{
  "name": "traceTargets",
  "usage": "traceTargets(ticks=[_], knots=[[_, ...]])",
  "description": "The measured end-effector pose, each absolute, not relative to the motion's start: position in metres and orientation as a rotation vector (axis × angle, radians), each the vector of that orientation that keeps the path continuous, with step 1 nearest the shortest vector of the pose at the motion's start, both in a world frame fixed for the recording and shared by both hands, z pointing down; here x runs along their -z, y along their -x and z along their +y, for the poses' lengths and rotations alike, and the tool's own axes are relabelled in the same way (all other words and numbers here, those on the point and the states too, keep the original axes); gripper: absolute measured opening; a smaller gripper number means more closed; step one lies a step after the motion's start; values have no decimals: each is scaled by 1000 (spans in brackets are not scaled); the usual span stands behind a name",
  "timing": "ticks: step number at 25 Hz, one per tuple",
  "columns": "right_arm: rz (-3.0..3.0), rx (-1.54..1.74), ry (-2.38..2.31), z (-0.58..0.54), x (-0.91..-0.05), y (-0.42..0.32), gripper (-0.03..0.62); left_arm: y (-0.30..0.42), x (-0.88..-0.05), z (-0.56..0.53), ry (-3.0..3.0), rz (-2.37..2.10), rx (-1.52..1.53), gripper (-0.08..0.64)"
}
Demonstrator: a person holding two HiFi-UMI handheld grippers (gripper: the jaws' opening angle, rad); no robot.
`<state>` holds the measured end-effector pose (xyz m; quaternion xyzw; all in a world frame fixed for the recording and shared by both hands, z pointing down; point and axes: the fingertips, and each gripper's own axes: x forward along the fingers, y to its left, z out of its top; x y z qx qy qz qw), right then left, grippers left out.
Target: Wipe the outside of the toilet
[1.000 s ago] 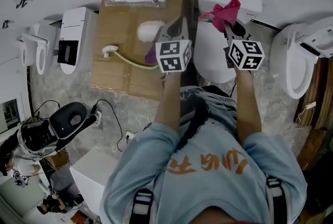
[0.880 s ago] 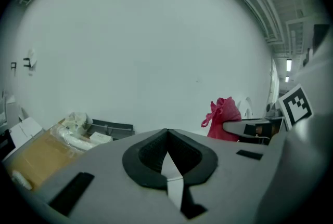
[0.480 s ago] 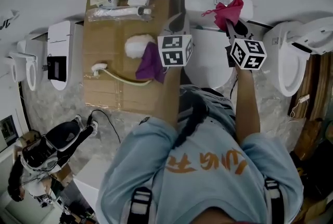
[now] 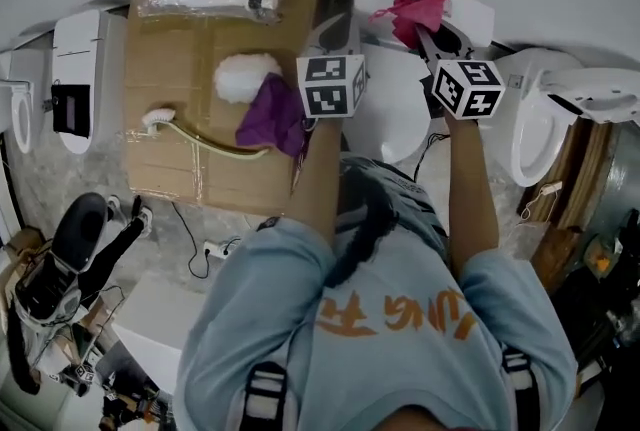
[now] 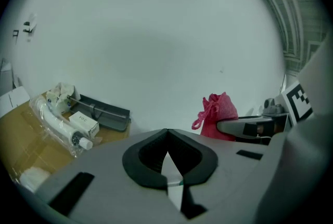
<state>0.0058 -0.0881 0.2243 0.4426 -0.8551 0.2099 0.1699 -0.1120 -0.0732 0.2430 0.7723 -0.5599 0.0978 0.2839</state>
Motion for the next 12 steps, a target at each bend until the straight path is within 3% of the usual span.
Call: traceTargets(ticks=[12], knots=[[-2364, -575, -1025, -162, -281, 47, 69, 125, -301, -113, -1951, -1445, -217, 20]])
